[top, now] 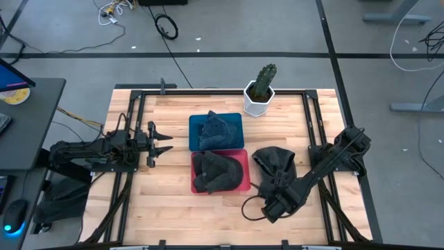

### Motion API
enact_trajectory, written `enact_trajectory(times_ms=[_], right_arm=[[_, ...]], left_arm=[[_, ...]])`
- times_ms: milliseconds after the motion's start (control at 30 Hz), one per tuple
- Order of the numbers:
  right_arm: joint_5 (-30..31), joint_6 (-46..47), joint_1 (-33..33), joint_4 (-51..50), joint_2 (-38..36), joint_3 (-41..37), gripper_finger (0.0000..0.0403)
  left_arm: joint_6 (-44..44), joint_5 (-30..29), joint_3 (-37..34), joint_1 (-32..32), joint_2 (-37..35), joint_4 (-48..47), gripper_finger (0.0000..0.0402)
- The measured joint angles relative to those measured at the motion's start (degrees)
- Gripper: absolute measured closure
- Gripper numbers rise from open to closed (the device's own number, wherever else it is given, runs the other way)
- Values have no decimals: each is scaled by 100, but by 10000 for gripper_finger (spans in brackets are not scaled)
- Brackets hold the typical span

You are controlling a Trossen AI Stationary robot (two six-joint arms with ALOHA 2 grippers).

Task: Pick & Place hat
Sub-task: Put the black cap into the pink bin

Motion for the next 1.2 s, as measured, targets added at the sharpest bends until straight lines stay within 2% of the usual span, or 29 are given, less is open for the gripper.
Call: enact_trajectory(times_ms=[233, 600, 700, 833, 867, 1033, 1200], right_arm=[[349, 8, -119, 65, 31, -170, 227], [284, 559, -344, -102, 31, -694, 232], [263, 608, -341, -462, 31, -713, 267], [197, 506, -305, -989, 29, -714, 369], [200, 412, -291, -1109, 25, -715, 384], [270, 495, -242, -1701, -120, -715, 391], [658, 815, -38, -1985, -725, -717, 395]], left_arm=[[1, 1, 0, 1, 0, 0, 223], [2, 2, 0, 1, 0, -2, 223], [0, 0, 0, 1, 0, -2, 223], [1, 1, 0, -1, 0, 0, 223], [0, 2, 0, 0, 0, 0, 223], [1, 1, 0, 0, 0, -2, 223], [2, 1, 0, 0, 0, -1, 223]])
